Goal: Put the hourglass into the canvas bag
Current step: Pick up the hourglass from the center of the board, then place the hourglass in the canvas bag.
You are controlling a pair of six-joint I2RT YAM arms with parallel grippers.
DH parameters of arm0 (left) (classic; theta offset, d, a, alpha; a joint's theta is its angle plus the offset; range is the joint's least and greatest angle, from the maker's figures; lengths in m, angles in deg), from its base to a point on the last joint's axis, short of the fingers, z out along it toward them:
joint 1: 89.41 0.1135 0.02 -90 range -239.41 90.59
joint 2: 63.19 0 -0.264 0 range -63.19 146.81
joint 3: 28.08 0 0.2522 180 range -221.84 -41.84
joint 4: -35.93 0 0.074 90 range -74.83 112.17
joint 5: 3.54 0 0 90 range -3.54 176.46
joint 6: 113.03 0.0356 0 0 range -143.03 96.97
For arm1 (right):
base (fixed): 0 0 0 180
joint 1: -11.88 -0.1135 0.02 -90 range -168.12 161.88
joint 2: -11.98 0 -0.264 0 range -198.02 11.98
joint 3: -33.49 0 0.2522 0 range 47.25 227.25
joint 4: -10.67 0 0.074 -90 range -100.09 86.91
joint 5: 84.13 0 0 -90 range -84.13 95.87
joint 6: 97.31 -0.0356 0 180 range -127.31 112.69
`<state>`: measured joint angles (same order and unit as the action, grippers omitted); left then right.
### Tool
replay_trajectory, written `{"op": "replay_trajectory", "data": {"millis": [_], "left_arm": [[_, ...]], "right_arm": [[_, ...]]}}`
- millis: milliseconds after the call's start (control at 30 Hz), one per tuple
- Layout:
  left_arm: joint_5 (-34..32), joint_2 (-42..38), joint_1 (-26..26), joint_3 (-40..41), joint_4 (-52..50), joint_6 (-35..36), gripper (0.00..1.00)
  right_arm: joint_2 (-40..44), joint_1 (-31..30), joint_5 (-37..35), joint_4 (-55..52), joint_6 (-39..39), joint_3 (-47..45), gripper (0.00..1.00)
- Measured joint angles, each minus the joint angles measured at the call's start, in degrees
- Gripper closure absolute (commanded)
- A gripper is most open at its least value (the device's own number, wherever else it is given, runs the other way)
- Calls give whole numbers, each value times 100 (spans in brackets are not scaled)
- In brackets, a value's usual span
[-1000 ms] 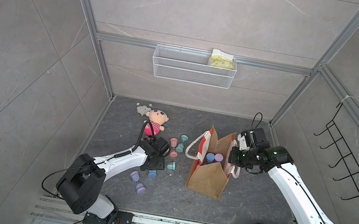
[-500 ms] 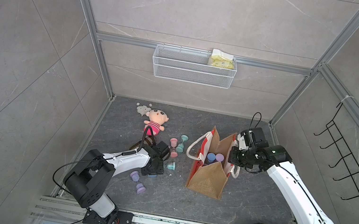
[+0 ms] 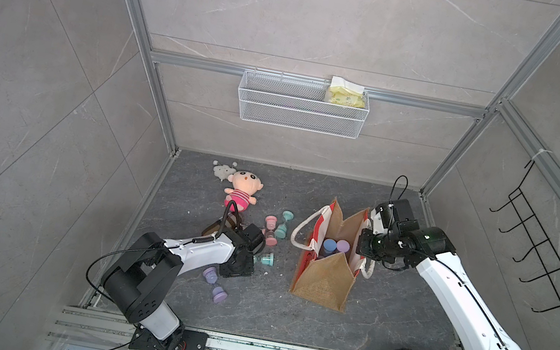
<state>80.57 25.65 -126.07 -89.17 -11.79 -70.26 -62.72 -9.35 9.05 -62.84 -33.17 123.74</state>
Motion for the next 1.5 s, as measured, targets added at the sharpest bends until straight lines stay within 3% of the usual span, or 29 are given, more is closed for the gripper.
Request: {"op": "replay_trajectory", "data": {"millis": [467, 900, 1233, 1500], "left_arm": [[-428, -927, -146, -151, -400, -101, 84], [-1021, -1891, -579, -1386, -1119, 15, 93], [-1161, -1298, -1690, -3397, -1141, 715, 97], [-299, -9, -2002, -4618, -619, 1226, 100]], "right_arm": [[0, 0, 7, 4, -2, 0, 100], [0, 0, 52, 52, -2, -4, 100], [2, 0, 160, 203, -4, -52, 100], [42, 0, 170, 304, -157, -127, 100]]}}
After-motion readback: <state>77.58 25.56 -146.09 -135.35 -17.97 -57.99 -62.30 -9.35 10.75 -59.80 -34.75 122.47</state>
